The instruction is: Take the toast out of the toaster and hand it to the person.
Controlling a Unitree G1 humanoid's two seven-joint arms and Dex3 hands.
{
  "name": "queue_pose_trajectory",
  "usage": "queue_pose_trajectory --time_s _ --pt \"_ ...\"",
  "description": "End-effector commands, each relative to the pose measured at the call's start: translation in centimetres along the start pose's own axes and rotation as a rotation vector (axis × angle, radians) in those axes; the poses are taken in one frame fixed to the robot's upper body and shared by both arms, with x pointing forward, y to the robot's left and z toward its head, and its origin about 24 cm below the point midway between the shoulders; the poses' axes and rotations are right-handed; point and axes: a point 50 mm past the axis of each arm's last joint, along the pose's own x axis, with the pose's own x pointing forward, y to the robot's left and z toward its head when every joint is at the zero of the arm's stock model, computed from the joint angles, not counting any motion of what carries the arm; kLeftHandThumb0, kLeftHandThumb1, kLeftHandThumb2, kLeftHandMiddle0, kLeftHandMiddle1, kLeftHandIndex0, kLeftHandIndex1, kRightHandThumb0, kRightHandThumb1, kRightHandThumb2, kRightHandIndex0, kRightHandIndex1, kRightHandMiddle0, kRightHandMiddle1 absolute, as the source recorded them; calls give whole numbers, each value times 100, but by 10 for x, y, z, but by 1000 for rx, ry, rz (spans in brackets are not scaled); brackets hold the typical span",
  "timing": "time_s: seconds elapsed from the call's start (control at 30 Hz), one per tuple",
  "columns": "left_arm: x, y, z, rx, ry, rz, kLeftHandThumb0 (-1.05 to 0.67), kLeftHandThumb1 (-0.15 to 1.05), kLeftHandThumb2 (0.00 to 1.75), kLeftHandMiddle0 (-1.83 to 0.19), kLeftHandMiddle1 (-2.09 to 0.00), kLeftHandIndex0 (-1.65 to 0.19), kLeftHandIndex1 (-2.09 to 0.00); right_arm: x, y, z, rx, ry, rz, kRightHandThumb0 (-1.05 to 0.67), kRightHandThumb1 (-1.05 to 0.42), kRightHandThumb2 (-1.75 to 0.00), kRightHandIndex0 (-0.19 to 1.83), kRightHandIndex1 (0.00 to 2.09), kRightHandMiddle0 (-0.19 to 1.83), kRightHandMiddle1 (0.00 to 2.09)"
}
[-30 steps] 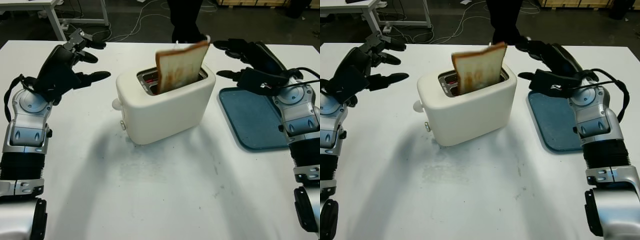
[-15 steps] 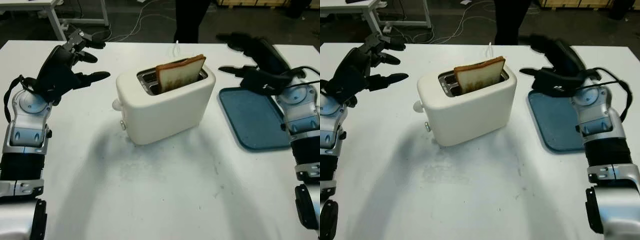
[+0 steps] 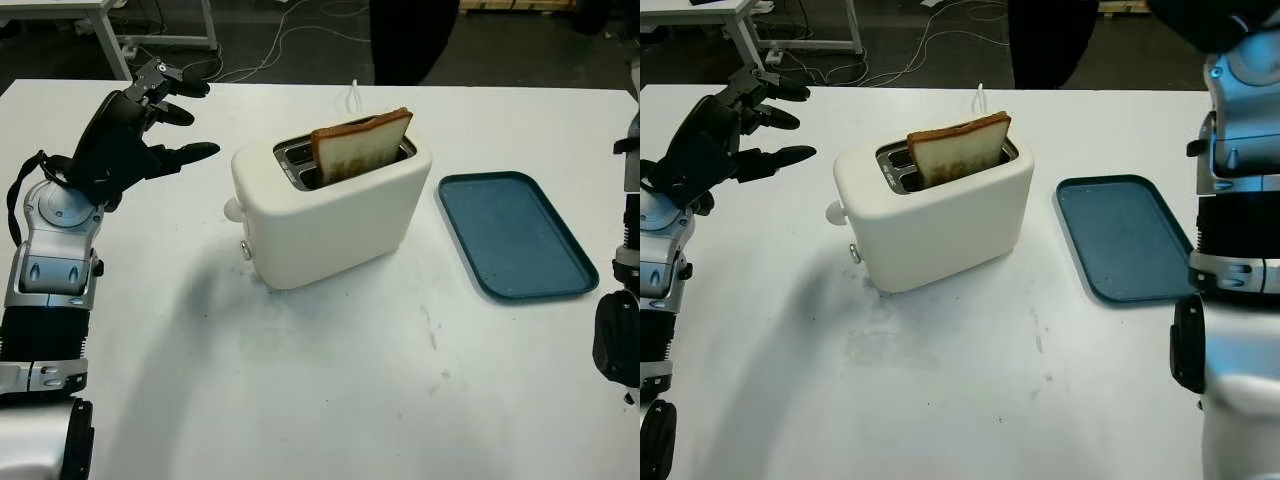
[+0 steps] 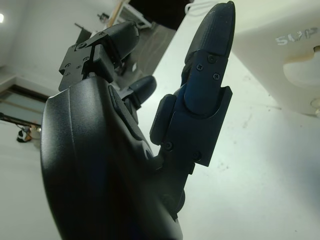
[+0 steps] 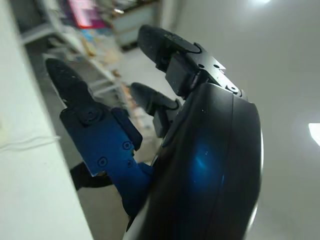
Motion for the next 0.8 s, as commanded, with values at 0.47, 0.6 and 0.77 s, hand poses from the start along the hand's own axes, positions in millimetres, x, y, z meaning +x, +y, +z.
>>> queue_pose_trajectory --time_s 0.47,0.6,0.77 --pt "-2 0 0 -8 -5 7 -73 86 0 0 -123 0 -109 5 85 -17 -244 -5 387 -85 -58 -1 31 94 60 36" --pt "-3 1 -1 -4 -7 12 -73 87 0 0 -124 0 -110 2 92 -24 -229 2 430 -82 -62 -2 26 90 54 33" --pt "-3 1 -1 -4 -4 10 -74 87 0 0 -122 0 -109 -1 97 -31 -209 17 443 -80 -65 -1 25 87 53 31"
